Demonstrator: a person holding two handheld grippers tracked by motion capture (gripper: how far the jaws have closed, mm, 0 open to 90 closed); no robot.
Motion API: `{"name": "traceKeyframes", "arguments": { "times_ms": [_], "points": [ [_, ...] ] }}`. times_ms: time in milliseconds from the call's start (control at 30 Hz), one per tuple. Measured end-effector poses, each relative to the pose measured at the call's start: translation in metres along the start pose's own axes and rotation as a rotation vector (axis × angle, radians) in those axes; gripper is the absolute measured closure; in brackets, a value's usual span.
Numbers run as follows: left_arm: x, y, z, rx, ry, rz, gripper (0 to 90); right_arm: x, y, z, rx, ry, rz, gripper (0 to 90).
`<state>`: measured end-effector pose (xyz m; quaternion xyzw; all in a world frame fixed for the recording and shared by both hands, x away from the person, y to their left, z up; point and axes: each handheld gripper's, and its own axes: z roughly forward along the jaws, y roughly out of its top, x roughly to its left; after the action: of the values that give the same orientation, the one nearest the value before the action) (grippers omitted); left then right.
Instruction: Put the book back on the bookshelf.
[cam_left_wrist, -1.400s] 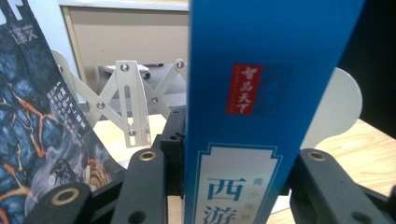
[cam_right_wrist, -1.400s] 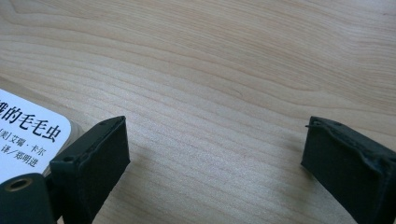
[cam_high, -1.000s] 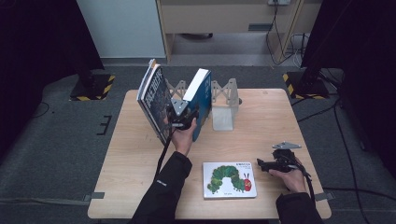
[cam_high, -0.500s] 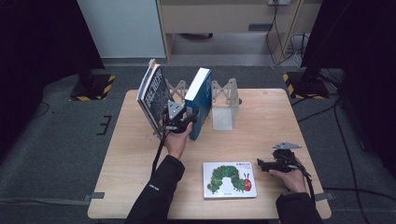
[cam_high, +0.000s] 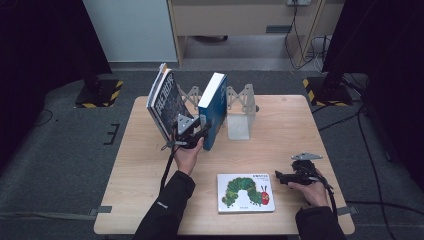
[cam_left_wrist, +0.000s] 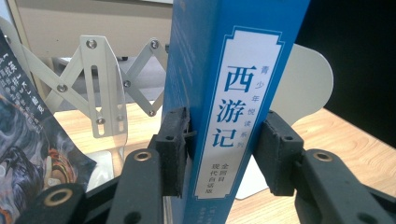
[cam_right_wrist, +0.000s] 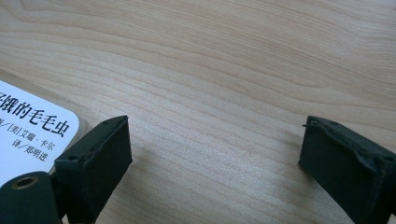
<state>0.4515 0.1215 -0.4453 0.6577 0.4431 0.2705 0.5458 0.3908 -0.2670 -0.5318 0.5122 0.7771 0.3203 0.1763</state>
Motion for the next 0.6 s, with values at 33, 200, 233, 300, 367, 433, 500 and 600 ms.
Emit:
{"name": "traceKeyframes", "arguments": {
  "times_ms": [33,200,233,300,367,433,500,600],
  "points": [
    [-0.001,0.001,0.0,0.005,0.006,0.006,57.5,0.0,0.0,0.0,0.001,0.0,0.0,9.1],
    [-0.005,0.003,0.003,0.019,0.021,0.011,58.1,0.0,0.0,0.0,0.0,-0.001,0.001,9.3],
    [-0.006,0.004,0.004,0.022,0.022,0.013,58.2,0.0,0.0,0.0,0.0,-0.001,0.002,9.3],
    [-0.008,0.005,0.007,0.026,0.024,0.015,58.2,0.0,0.0,0.0,0.0,0.0,0.001,9.3],
    [-0.009,0.007,0.01,0.031,0.027,0.014,58.2,0.0,0.0,0.0,0.0,0.001,0.003,9.3],
    [-0.01,0.008,0.013,0.034,0.029,0.012,58.2,0.0,0.0,0.0,0.001,0.003,0.002,9.3],
    [-0.011,0.009,0.016,0.035,0.036,0.007,58.1,0.0,0.0,0.0,0.0,0.001,0.005,9.3],
    [-0.012,0.01,0.019,0.034,0.042,0.001,58.0,0.0,0.0,0.0,0.001,0.001,0.004,9.2]
  ]
}}
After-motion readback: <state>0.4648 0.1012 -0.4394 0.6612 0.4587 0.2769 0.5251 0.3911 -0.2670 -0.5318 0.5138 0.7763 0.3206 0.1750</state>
